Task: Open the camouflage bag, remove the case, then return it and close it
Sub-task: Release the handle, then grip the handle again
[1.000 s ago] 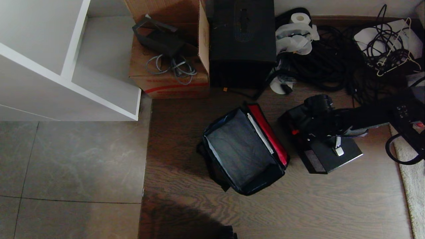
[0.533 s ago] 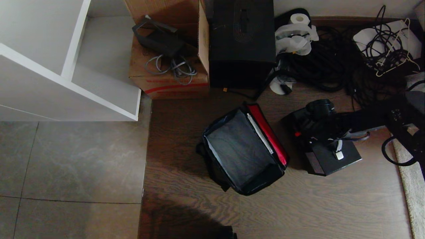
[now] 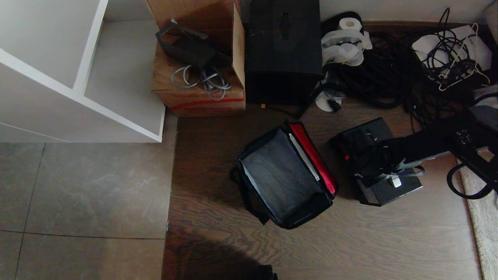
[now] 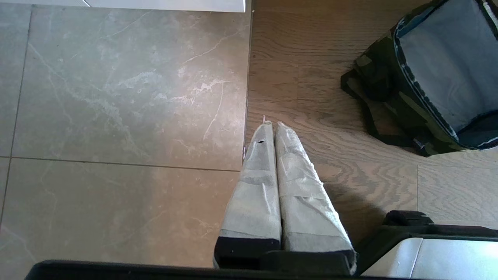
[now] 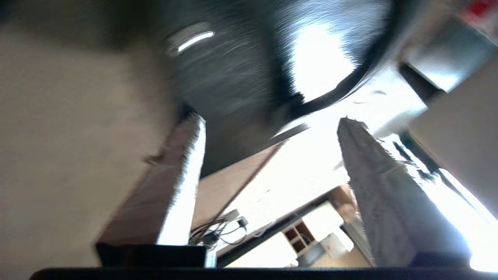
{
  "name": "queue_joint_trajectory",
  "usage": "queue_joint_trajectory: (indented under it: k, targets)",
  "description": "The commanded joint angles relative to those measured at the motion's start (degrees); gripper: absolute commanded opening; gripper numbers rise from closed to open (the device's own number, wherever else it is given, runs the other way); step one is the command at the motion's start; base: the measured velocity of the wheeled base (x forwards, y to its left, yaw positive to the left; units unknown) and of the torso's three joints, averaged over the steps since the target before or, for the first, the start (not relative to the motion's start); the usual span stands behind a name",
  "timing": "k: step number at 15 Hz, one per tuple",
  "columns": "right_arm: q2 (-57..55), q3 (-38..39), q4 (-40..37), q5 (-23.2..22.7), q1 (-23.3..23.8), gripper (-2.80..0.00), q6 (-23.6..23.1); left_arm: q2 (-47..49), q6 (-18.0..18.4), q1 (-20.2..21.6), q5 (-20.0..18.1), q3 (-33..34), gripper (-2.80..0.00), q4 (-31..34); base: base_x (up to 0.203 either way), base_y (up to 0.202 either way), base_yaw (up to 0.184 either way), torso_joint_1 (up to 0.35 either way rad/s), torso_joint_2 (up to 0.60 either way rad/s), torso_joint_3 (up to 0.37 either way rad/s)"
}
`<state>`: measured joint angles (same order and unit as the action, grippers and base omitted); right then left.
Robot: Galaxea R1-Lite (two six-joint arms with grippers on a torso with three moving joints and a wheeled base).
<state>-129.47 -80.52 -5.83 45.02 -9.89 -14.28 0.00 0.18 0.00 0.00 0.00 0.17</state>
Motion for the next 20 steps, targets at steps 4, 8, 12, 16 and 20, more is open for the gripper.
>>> queue_joint_trajectory:
  k: [4,8,12,16,20]
  targets:
    - [9.65,6.24,-0.24,-4.49,-2.98,0.0,-0.51,0.09,-0.01,0.0,0.0,0.0,-2.8,0.01,0.0,0.0,0.0,0.0,0.0,0.0]
    - [20.99,15.25,0.15,-9.31,-2.92,-2.8,-0.01,0.09,-0.01,0.0,0.0,0.0,-2.8,0.01,0.0,0.0,0.0,0.0,0.0,0.0]
    - [34.7,27.16,0.26,-12.69,-2.75,-2.8,2.98,0.09,-0.01,0.0,0.0,0.0,-2.8,0.01,0.0,0.0,0.0,0.0,0.0,0.0]
    - [50.09,40.93,0.33,-12.87,-2.75,-2.8,4.74,0.09,-0.01,0.0,0.0,0.0,-2.8,0.01,0.0,0.0,0.0,0.0,0.0,0.0]
    - [65.71,50.37,-1.09,-13.03,-2.76,-2.8,8.14,0.09,-0.01,0.0,0.0,0.0,-2.8,0.01,0.0,0.0,0.0,0.0,0.0,0.0]
